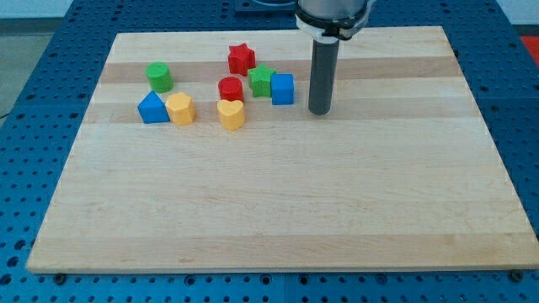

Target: Nudge the cube into the green star slightly

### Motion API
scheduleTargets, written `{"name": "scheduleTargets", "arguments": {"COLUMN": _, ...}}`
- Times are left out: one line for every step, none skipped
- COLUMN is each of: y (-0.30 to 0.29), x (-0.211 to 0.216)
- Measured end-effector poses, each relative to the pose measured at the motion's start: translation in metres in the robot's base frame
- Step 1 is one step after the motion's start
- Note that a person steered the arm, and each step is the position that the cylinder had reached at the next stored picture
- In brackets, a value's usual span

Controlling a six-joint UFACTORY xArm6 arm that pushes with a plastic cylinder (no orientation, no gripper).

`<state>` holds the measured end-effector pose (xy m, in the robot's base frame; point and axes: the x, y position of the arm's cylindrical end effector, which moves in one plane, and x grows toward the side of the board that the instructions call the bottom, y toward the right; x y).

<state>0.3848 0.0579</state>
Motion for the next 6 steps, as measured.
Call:
{"name": "scheduleTargets", "arguments": {"y": -0.005, "x": 0.000}}
{"name": "scheduleTargets", "arguments": {"y": -0.006, "x": 0.000}}
{"name": "scheduleTargets", "arguments": {"y": -0.008, "x": 0.000}}
{"name": "scheduleTargets", "arguments": {"y": 0.008, "x": 0.000}}
{"name": "scheduleTargets", "arguments": {"y": -0.011, "x": -0.008}}
{"name": "scheduleTargets", "arguments": {"y": -0.033, "x": -0.021}}
